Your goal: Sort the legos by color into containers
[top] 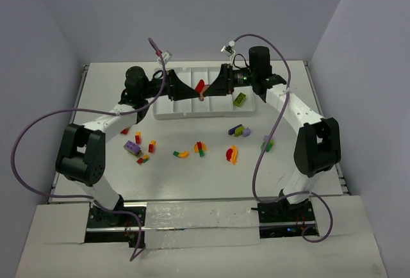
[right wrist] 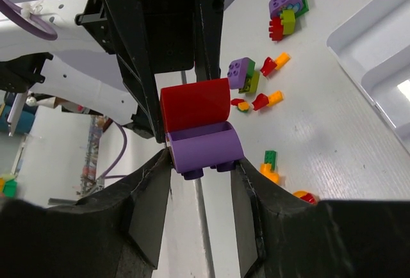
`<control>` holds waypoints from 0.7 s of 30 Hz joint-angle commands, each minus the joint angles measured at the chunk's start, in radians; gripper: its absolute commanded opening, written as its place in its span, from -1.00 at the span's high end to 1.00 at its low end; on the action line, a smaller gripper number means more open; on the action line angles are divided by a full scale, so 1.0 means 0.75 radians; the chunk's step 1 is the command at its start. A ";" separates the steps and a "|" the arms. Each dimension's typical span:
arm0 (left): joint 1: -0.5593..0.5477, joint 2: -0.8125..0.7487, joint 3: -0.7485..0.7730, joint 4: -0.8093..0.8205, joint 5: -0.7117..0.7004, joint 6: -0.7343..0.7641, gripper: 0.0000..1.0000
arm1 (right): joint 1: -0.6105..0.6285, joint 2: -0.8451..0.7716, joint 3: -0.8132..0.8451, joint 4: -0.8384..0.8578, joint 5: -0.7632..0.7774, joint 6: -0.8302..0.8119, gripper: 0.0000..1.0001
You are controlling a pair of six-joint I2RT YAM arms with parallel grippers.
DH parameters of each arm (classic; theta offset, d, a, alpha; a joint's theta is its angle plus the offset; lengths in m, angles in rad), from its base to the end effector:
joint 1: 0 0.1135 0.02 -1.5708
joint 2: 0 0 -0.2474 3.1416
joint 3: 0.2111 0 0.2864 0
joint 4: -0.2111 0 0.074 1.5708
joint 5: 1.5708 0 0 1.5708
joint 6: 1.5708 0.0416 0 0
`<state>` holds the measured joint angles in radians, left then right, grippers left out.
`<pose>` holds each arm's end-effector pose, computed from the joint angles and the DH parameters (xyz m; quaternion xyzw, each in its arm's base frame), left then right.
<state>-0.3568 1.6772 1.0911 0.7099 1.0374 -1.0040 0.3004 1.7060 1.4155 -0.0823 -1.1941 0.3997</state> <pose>0.3690 -0.1758 0.2664 0.1695 0.6632 -0.6646 0.2995 0.3917 0.1618 0.3034 -0.2827 0.6979 0.5961 0.2788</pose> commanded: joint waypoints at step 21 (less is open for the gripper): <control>0.086 0.449 0.879 -1.134 -0.926 0.813 1.00 | -0.157 0.434 0.524 -0.388 1.097 -0.394 1.00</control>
<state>-0.2093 1.9517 1.6177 0.1020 0.6502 -0.5522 0.1296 2.0119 1.7136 -0.4688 -0.6233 0.0910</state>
